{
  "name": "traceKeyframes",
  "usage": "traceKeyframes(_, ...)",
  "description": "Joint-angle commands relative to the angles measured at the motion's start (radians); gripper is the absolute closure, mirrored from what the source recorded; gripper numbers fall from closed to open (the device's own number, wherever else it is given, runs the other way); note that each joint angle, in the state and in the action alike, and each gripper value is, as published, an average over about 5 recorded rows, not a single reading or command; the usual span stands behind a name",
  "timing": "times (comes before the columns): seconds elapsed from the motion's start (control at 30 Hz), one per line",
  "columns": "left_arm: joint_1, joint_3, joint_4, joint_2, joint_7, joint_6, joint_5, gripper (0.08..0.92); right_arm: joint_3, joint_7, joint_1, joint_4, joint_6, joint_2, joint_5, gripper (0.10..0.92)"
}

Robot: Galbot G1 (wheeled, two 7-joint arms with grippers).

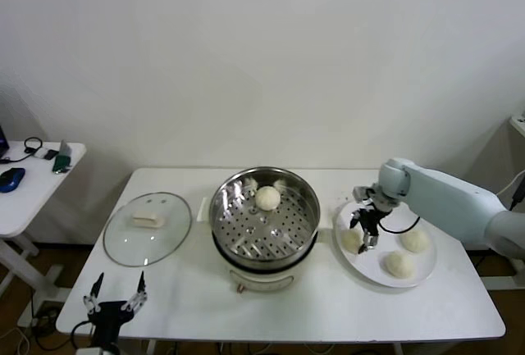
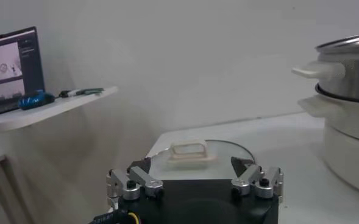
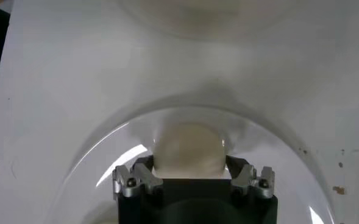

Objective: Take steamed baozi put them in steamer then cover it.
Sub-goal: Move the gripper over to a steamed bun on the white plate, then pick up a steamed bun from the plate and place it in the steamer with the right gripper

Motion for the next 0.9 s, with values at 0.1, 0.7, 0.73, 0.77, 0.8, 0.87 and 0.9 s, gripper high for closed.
traceKeyframes(0.1, 0.001, 0.000, -0.001, 0.000, -0.001, 0.000, 0.000, 0.177, 0.005, -0.008, -0.002, -0.009, 0.002, 0.004, -0.002, 0.319)
traceKeyframes(0.7, -0.002, 0.018, -0.013, -0.002, -0.002, 0.003, 0.005, 0.177, -0.293, -0.004, 0.560, 0.137, -0.056, -0.053, 0.400, 0.330)
traceKeyframes(0.73, -0.003, 0.023, -0.013, -0.002, -0.002, 0.003, 0.009, 0.177, -0.326, -0.004, 0.610, 0.147, -0.059, -0.043, 0.433, 0.330)
traceKeyframes(0.77, -0.004, 0.027, -0.013, -0.002, -0.001, 0.003, 0.014, 0.177, -0.357, -0.003, 0.656, 0.156, -0.061, -0.031, 0.468, 0.331)
traceKeyframes(0.8, -0.005, 0.032, -0.014, -0.003, -0.001, 0.003, 0.019, 0.177, -0.387, -0.003, 0.695, 0.164, -0.062, -0.016, 0.500, 0.332)
traceKeyframes(0.87, -0.006, 0.039, -0.019, -0.003, -0.001, 0.003, 0.025, 0.177, -0.439, -0.001, 0.760, 0.177, -0.067, 0.016, 0.565, 0.333)
traceKeyframes(0.9, -0.006, 0.042, -0.022, -0.002, -0.001, 0.003, 0.027, 0.177, -0.460, 0.001, 0.790, 0.183, -0.071, 0.036, 0.596, 0.335)
